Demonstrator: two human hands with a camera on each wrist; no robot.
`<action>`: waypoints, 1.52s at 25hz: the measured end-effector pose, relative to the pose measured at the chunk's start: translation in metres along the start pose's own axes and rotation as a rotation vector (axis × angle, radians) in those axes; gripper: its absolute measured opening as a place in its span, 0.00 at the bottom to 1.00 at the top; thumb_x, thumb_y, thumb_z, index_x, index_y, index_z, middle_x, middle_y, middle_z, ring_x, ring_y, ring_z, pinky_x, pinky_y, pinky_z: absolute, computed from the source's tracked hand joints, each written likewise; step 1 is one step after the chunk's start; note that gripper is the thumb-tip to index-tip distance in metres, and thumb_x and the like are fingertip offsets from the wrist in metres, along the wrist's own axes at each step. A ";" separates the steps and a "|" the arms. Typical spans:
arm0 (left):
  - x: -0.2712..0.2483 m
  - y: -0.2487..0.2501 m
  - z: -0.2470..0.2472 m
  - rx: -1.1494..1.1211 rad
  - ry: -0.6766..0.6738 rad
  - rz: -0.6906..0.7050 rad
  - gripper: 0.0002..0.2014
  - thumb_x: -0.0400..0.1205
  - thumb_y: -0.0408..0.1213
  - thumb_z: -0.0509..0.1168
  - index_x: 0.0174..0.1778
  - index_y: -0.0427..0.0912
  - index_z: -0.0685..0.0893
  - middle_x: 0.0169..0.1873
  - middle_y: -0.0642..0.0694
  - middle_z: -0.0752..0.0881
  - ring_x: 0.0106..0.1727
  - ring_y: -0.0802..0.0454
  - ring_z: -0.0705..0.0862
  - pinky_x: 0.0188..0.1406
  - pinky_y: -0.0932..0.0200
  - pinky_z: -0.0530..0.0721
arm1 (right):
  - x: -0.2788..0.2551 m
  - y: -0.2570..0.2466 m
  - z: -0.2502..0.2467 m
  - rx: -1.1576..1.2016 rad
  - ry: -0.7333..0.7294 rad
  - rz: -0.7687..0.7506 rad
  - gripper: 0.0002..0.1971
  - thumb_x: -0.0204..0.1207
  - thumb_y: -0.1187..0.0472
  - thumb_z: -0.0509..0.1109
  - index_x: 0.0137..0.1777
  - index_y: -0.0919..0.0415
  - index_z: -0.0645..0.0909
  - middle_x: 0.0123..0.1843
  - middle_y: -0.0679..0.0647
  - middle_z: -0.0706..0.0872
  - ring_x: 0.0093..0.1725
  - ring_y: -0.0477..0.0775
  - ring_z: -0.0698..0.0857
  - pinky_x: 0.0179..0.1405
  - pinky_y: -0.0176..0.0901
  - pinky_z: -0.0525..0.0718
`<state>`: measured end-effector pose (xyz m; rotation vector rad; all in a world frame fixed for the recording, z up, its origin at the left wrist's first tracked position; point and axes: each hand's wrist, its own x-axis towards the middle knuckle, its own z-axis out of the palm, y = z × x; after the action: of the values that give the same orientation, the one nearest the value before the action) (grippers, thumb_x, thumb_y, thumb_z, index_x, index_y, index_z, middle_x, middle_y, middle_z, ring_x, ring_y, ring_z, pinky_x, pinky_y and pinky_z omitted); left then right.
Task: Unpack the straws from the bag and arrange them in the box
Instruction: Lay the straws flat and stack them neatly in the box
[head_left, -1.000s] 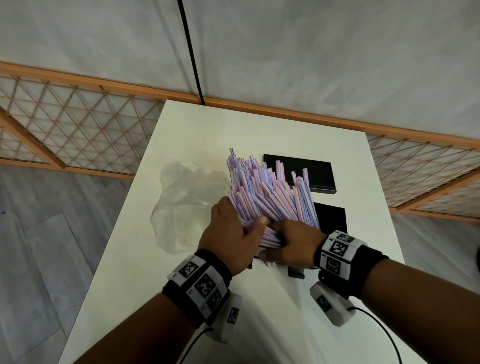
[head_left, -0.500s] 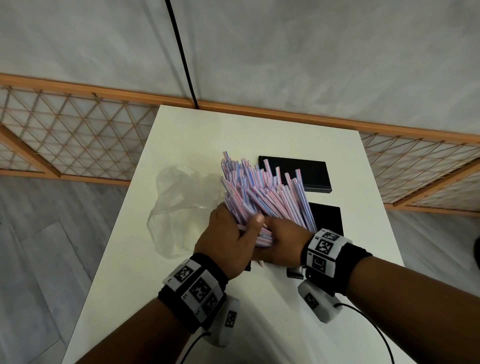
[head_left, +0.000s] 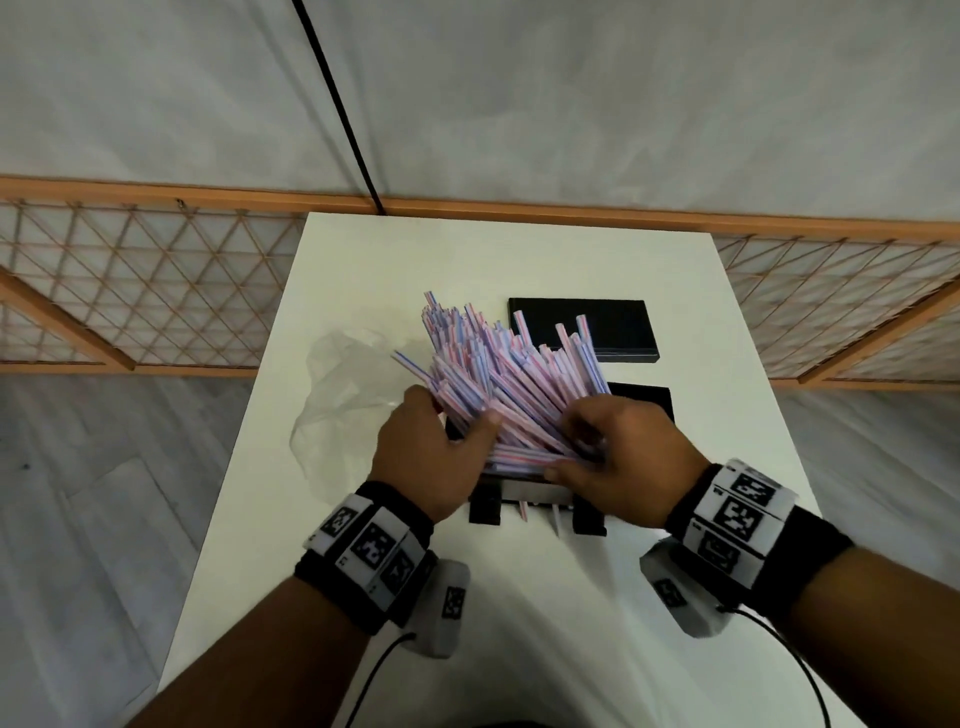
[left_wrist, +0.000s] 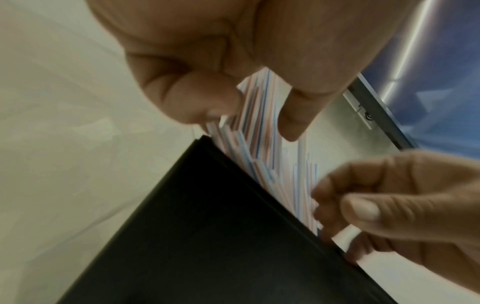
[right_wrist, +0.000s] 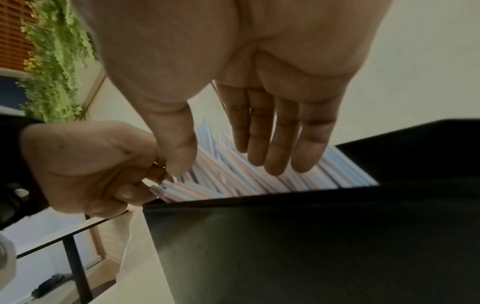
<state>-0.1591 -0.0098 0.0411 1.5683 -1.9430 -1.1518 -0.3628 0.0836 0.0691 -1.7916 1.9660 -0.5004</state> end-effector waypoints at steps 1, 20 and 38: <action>-0.003 0.003 -0.002 -0.008 -0.010 -0.031 0.21 0.76 0.59 0.72 0.51 0.47 0.77 0.44 0.50 0.85 0.47 0.46 0.86 0.46 0.54 0.83 | -0.005 0.007 0.002 -0.026 -0.037 0.029 0.18 0.64 0.39 0.73 0.39 0.52 0.78 0.34 0.47 0.81 0.34 0.49 0.79 0.36 0.42 0.76; -0.001 0.016 0.003 0.019 0.011 -0.120 0.33 0.62 0.77 0.68 0.50 0.54 0.85 0.39 0.56 0.89 0.37 0.51 0.90 0.34 0.47 0.92 | 0.028 -0.002 0.037 -0.103 -0.452 0.172 0.23 0.69 0.34 0.72 0.52 0.52 0.86 0.46 0.52 0.89 0.47 0.54 0.87 0.48 0.44 0.86; -0.002 0.021 0.002 -0.089 0.052 -0.023 0.25 0.74 0.66 0.68 0.55 0.51 0.86 0.45 0.59 0.88 0.45 0.59 0.85 0.35 0.83 0.71 | 0.042 -0.017 0.040 0.174 -0.450 0.149 0.19 0.63 0.34 0.79 0.50 0.40 0.83 0.45 0.42 0.90 0.46 0.41 0.88 0.56 0.42 0.86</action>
<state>-0.1724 -0.0067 0.0567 1.5615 -1.8200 -1.1788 -0.3297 0.0408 0.0412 -1.4811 1.6698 -0.1896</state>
